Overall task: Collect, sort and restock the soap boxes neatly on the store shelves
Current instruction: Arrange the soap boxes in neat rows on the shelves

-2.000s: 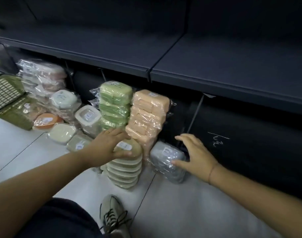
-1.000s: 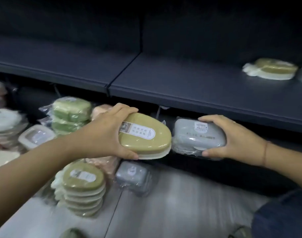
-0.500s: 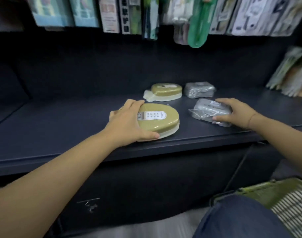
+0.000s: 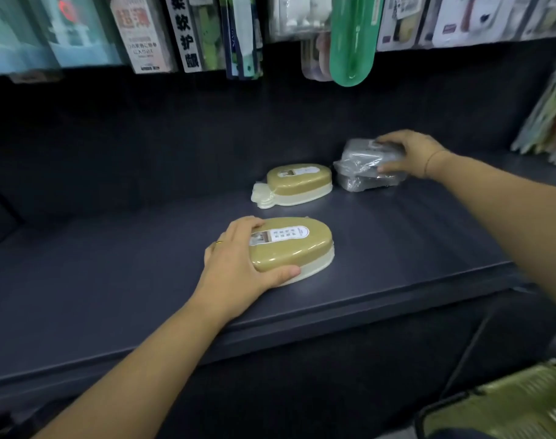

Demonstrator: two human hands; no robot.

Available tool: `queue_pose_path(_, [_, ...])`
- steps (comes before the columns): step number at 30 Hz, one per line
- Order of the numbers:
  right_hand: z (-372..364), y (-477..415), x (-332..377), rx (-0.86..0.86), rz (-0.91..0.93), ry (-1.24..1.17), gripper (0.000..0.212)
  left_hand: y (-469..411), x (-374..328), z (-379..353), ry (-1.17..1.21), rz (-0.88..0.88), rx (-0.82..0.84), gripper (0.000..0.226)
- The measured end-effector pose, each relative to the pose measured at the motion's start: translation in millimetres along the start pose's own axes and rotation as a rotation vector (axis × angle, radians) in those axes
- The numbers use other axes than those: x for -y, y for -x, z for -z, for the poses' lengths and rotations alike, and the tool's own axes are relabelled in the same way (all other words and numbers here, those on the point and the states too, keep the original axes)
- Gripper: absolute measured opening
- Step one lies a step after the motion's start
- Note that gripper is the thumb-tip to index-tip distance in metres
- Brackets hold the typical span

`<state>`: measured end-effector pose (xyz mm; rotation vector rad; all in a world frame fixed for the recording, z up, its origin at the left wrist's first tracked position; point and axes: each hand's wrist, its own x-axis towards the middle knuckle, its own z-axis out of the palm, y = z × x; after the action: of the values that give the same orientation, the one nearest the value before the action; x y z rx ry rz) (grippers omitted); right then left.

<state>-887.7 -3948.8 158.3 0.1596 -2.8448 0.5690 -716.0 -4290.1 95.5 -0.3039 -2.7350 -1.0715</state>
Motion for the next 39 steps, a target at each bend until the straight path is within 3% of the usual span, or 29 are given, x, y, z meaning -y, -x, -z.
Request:
queue_pose_path(5, [-11.1, -13.9, -2.3, -0.222, -0.149, 0.088, 0.052, -1.7, 4.3, -2.8, -0.022, -0.026, -0.032, 0.086])
queue_pose_path(9, [-25.8, -9.0, -2.9, -0.292, -0.194, -0.071, 0.046, -2.4, 5.5, -1.8, -0.021, -0.009, -0.045, 0.089])
queue_pose_path(13, [-28.3, 3.6, 3.8, -0.274, -0.172, -0.084, 0.061, -2.5, 4.5, -0.5, -0.014, -0.003, -0.031, 0.089])
queue_pose_path(16, [-29.8, 36.8, 45.0, -0.377, -0.062, -0.18, 0.075, -2.2, 6.3, -0.5, -0.004, 0.007, -0.006, 0.095])
queue_pose_path(17, [-32.9, 54.9, 65.8, -0.337, 0.052, -0.244, 0.081, -1.3, 7.5, -0.1, 0.019, 0.015, 0.01, 0.1])
queue_pose_path(19, [-43.5, 96.9, 108.6, -0.068, 0.282, -0.3, 0.091, 2.7, 9.9, 2.6, 0.054, 0.045, 0.064, 0.11])
queue_pose_path(21, [-57.4, 126.3, 138.6, 0.233, 0.382, -0.162, 0.097, 10.2, 15.6, 9.6, -0.045, 0.07, 0.125, 0.116])
queue_pose_path(22, [-63.9, 132.3, 146.0, 0.301, 0.401, -0.067, 0.097, 15.2, 20.5, 14.8, -0.143, 0.08, 0.15, 0.118])
queue_pose_path(24, [-71.9, 131.2, 153.9, 0.304, 0.405, 0.037, 0.095, 25.4, 34.2, 28.9, -0.317, 0.109, 0.195, 0.117])
queue_pose_path(29, [-76.0, 108.5, 155.5, 0.239, 0.303, -0.003, 0.094, 42.1, 58.5, 53.5, -0.513, 0.131, 0.301, 0.107])
queue_pose_path(32, [-67.7, 75.7, 147.8, 0.029, 0.289, -0.021, 0.104, 42.0, 55.9, 53.0, -0.507, 0.136, 0.301, 0.101])
queue_pose_path(34, [-57.6, 46.6, 142.7, -0.061, 0.221, -0.037, 0.098, 41.6, 54.6, 52.4, -0.51, 0.133, 0.303, 0.101])
queue_pose_path(39, [-55.8, -5.5, 138.7, 0.098, 0.173, 0.137, 0.086, 41.5, 54.1, 52.9, -0.496, 0.133, 0.305, 0.1])
